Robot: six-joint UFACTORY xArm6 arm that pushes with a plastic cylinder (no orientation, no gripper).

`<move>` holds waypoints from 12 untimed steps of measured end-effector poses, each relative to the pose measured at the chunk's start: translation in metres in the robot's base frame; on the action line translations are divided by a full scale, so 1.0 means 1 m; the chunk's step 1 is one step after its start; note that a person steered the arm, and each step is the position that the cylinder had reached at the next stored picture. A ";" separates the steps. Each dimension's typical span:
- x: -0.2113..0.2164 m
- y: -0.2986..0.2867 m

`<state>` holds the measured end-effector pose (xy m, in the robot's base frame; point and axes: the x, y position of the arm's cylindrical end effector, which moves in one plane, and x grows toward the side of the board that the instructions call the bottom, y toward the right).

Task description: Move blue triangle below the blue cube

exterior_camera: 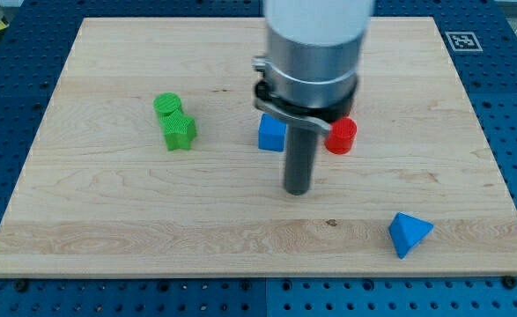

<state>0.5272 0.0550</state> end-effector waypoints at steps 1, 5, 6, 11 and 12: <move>0.000 0.052; 0.075 0.150; 0.077 0.109; 0.047 0.086; 0.022 0.080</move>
<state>0.5496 0.1352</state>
